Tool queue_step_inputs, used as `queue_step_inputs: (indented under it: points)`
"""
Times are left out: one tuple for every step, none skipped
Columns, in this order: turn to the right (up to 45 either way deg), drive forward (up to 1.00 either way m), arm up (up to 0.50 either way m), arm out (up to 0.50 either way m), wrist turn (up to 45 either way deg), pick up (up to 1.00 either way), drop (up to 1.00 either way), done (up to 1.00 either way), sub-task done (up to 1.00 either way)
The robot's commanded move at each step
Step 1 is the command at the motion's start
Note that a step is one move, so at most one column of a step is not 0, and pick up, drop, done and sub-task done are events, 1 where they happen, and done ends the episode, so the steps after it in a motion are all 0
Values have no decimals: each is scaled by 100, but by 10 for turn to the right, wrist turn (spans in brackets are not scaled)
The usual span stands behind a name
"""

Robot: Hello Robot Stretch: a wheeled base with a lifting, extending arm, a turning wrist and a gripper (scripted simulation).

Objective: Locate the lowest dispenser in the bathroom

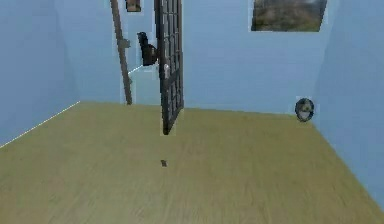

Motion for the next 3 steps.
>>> queue_step_inputs:
  points:
    - [-300, 0, 0, 0, 0, 0, 0, 0, 0]
    - [0, 100, 0, 0, 0, 0, 0, 0, 0]
    - [0, 30, 0, 0, 0, 0, 0, 0, 0]
